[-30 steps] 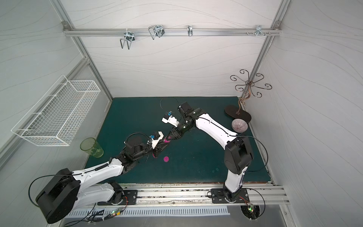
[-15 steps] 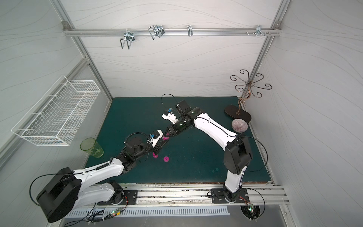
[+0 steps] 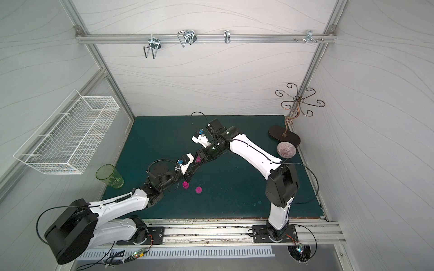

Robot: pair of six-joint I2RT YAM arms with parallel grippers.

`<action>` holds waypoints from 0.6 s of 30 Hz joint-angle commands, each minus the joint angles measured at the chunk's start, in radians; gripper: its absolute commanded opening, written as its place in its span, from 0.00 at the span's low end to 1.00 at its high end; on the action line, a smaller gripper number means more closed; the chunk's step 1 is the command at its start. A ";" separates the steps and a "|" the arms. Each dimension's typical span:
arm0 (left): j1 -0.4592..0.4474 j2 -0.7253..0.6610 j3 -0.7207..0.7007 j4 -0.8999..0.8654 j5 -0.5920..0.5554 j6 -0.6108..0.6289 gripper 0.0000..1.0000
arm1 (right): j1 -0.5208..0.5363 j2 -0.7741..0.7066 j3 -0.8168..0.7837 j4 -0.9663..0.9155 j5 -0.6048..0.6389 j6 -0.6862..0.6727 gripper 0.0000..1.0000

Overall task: Close the paint jar lid
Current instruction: Close the lid on the paint jar.

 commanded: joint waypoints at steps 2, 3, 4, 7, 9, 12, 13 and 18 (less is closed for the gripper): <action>-0.010 0.055 0.031 0.303 -0.092 -0.056 0.00 | 0.065 0.025 0.037 -0.229 -0.124 -0.045 0.57; -0.010 0.065 0.028 0.316 -0.091 -0.066 0.00 | 0.058 0.025 0.043 -0.235 -0.126 -0.048 0.57; -0.010 0.074 0.029 0.320 -0.085 -0.075 0.00 | 0.051 0.022 0.047 -0.237 -0.128 -0.048 0.58; -0.010 0.092 0.029 0.317 -0.076 -0.091 0.00 | 0.027 0.007 0.055 -0.238 -0.135 -0.052 0.63; -0.010 0.102 0.030 0.316 -0.070 -0.098 0.00 | 0.013 -0.004 0.067 -0.253 -0.131 -0.066 0.65; -0.010 0.115 0.031 0.313 -0.050 -0.113 0.00 | 0.001 -0.018 0.091 -0.291 -0.116 -0.115 0.69; -0.010 0.120 0.031 0.313 -0.046 -0.119 0.00 | -0.005 -0.018 0.102 -0.307 -0.114 -0.133 0.70; -0.010 0.144 0.028 0.311 -0.032 -0.130 0.00 | -0.033 -0.044 0.119 -0.316 -0.121 -0.193 0.72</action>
